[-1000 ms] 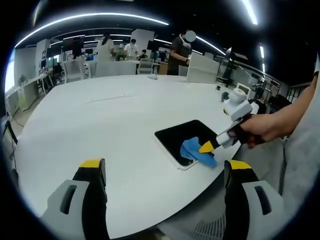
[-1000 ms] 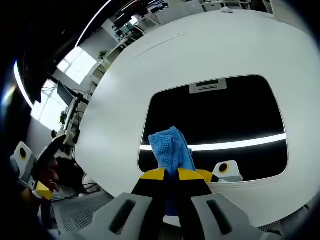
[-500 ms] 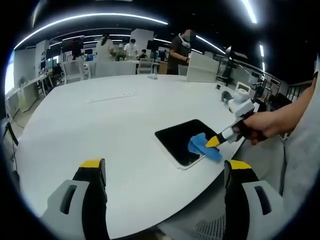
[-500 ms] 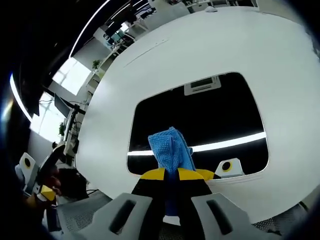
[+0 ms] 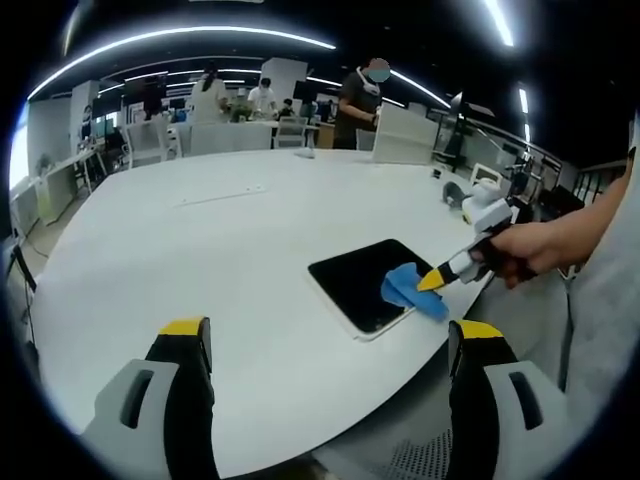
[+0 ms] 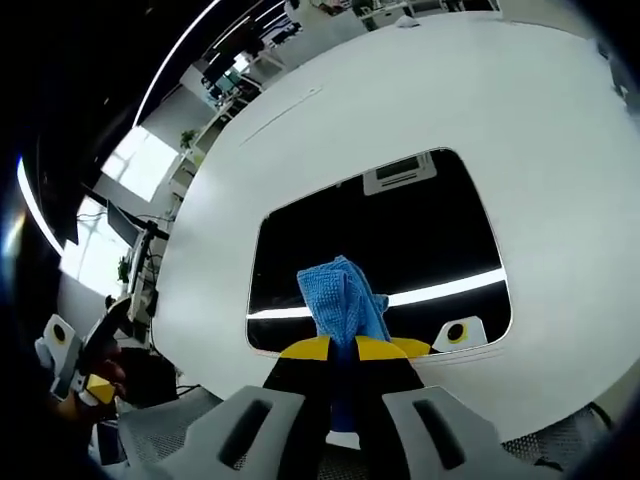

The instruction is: Wipe the mirror surface with the cleaning cloth until all visible marks leave the cleaned area.

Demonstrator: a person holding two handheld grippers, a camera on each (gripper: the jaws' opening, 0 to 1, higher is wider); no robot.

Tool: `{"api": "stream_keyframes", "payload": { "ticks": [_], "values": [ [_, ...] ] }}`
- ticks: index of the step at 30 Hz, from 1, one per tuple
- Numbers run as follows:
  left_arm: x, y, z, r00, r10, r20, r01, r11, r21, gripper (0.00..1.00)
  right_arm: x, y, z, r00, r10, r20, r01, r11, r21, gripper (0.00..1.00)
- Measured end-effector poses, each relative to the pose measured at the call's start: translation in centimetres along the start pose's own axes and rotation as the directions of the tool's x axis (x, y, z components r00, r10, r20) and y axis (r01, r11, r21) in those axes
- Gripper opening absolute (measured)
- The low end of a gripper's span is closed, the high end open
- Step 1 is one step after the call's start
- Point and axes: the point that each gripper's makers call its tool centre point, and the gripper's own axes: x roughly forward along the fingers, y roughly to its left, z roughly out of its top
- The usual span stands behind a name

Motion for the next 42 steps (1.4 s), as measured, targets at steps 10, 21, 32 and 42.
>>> {"api": "stream_keyframes", "payload": {
  "ticks": [10, 21, 32, 42],
  "values": [
    [0.0, -0.1, -0.2, 1.000, 0.000, 0.000, 0.000, 1.000, -0.006, 0.99, 0.3, 0.2, 0.0, 1.000, -0.009, 0.000, 0.009, 1.000, -0.003, 0.02],
    [-0.3, -1.7, -0.2, 1.000, -0.018, -0.007, 0.018, 1.000, 0.004, 0.99, 1.4, 0.3, 1.3, 0.999, -0.033, 0.008, 0.033, 0.999, 0.005, 0.02],
    [-0.3, -1.0, -0.5, 1.000, -0.011, -0.010, 0.011, 1.000, -0.008, 0.99, 2.4, 0.4, 3.2, 0.999, -0.047, 0.018, 0.048, 0.999, -0.002, 0.02],
    [0.3, -0.7, -0.3, 1.000, -0.019, -0.014, 0.019, 1.000, -0.006, 0.99, 3.0, 0.2, 4.7, 0.998, -0.062, 0.023, 0.062, 0.998, -0.026, 0.02]
  ]
}}
